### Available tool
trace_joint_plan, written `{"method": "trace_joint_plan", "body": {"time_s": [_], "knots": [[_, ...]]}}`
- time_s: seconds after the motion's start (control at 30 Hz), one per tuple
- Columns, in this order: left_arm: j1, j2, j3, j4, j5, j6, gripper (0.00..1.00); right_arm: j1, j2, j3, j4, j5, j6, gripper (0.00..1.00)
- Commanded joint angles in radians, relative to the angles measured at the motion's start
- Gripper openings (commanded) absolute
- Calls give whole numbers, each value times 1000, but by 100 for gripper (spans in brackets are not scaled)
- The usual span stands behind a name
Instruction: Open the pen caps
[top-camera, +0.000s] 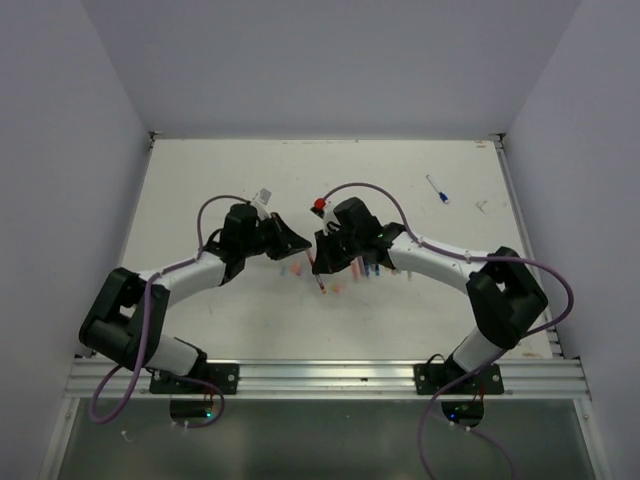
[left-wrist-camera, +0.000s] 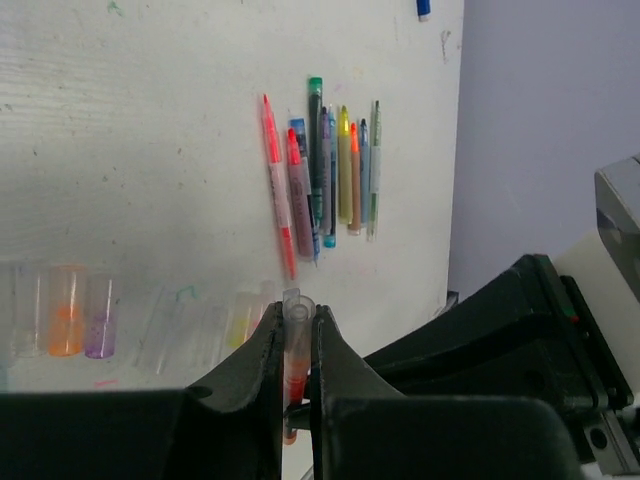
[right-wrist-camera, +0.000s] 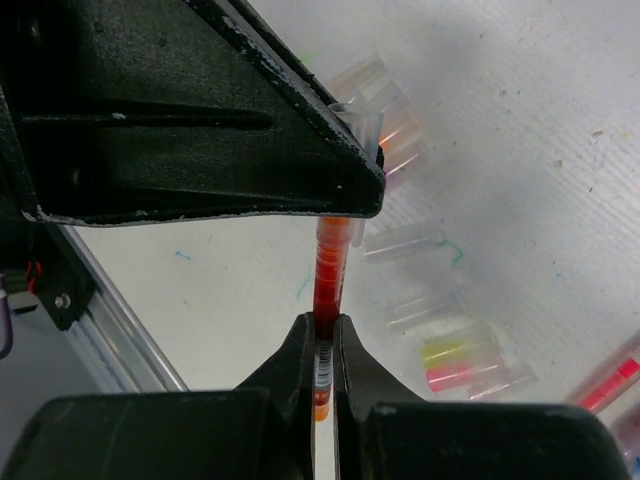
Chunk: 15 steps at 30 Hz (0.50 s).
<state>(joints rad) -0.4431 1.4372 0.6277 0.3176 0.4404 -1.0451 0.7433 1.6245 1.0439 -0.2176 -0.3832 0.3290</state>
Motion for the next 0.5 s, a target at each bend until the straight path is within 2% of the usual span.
{"method": "trace_joint_plan", "body": {"time_s": [0.0,0.13,0.2,0.27,0.3,0.4,0.47], "knots": [[-9,9,119,-74,34,-3,0,66,23,71,11,111,-24,0],[-8,22,161,-112,35,-6,0,169,28,99,-44,415,-61,0],[-5,22,170,-141,31,2,0,223,21,105,-69,635,-61,0],[10,17,171,-158,24,2,0,263,20,107,-100,794,-68,0],[20,15,175,-182,18,14,0,299,26,113,-136,942,-86,0],[66,22,194,-251,-17,48,0,359,57,148,-207,1101,-123,0],[139,26,176,-236,26,39,0,376,61,156,-244,1152,-130,0]]}}
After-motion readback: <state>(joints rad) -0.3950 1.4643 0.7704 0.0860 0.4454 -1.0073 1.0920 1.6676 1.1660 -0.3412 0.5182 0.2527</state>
